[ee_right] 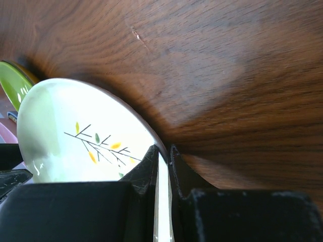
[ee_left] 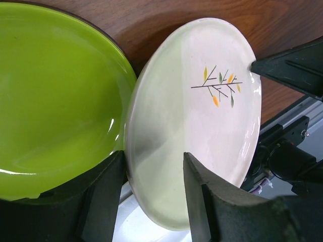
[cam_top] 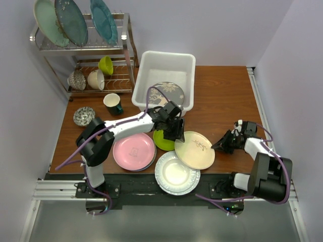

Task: Place the plates into the plastic bin on the countertop
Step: Place the plate in the plastic bin.

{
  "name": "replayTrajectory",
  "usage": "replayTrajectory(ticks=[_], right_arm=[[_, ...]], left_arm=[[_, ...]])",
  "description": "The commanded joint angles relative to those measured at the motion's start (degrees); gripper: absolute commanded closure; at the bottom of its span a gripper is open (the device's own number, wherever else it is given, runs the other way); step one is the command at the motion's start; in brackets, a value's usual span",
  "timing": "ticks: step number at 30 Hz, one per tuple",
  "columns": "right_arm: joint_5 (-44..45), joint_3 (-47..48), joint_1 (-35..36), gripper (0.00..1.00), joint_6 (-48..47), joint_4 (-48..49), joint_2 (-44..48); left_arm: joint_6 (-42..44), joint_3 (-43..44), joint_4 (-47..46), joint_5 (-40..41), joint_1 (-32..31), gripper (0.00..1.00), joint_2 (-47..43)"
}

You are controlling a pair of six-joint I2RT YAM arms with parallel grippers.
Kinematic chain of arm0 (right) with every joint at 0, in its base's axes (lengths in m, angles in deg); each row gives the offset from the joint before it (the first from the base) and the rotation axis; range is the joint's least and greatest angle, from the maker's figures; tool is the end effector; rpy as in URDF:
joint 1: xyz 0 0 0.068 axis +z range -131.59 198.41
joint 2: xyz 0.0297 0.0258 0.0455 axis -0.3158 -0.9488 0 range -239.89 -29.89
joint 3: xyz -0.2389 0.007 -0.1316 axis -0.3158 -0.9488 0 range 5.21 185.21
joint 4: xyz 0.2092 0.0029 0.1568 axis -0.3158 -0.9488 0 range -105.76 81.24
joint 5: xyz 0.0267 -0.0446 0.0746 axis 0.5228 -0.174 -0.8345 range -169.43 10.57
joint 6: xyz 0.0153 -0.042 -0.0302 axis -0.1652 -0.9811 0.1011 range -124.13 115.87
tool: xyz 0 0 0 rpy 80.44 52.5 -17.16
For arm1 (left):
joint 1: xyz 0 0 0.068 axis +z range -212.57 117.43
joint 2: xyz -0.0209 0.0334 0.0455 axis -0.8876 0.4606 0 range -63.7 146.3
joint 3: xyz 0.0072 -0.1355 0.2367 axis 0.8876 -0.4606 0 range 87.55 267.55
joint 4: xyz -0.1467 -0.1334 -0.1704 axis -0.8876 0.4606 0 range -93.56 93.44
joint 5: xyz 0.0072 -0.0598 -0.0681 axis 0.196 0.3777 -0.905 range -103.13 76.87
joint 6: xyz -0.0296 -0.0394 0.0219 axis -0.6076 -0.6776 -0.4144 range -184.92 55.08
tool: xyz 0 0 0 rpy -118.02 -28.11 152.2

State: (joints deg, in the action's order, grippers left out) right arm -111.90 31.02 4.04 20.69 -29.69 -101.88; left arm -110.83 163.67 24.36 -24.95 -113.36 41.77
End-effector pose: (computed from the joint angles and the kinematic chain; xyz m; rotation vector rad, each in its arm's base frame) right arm 0.1905 -0.0291 0.1335 0.7503 2.5792 0.8272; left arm 0.2423 -0.3085 0.2085 0.2041 2.7948 -0.8072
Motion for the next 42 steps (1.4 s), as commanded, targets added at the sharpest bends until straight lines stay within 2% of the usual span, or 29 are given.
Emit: replayTrajectory(ticks=[1,3,5,16,19,22,25,26,29,39,41,42], right_arm=[[-0.8,0.1,0.7,1.0,3.3,0.0,-0.5],[-0.7,0.1,0.7,1.0,3.3,0.0,-0.4],[-0.7,0.1,0.7,1.0,3.2,-0.1,-0.4],[-0.5,0.2,0.8,1.0,3.2,-0.2,-0.3],[-0.6,0.2,0.9,1.0,3.2,-0.2,-0.3],[-0.6,0.3,0.9,1.0,3.2,-0.2,-0.4],[-0.6,0.2,0.8,1.0,3.2,-0.2,-0.3],[-0.7,0.2,0.9,1.0,3.1,-0.2,-0.3],[-0.6,0.3,0.9,1.0,3.1,-0.3,-0.3],[-1.6,0.3,0.9,1.0,2.8,-0.3,0.7],[-2.3,0.2,0.9,0.93,2.7,-0.1,1.1],[-2.7,0.0,0.9,0.86,2.5,0.1,1.4]], left_arm=[[-1.6,-0.4,-3.8,-6.6,-2.1,0.45,-0.4],[-1.6,-0.7,-3.1,-5.6,-2.1,0.38,-1.0],[-1.5,-1.1,-2.4,-5.5,-2.1,0.36,-1.1],[-1.6,-4.0,-4.9,-9.6,-2.2,0.42,0.4],[-2.6,-5.2,-8.0,-11.0,-2.1,0.46,-0.2],[-5.4,-6.9,-13.0,-13.7,-2.0,0.56,-0.9],[-5.6,-7.0,-14.6,-15.6,-2.0,0.76,-0.5],[-5.5,-7.0,-14.7,-15.6,-2.1,0.88,-0.5],[-5.5,-7.2,-14.9,-15.6,-2.0,1.0,-0.9],[-4.9,-6.9,-12.5,-12.2,-2.1,1.0,-3.7],[-4.6,-6.8,-12.1,-11.5,-2.0,1.0,-4.1],[-4.6,-6.8,-11.7,-11.1,-2.0,1.0,-4.4]])
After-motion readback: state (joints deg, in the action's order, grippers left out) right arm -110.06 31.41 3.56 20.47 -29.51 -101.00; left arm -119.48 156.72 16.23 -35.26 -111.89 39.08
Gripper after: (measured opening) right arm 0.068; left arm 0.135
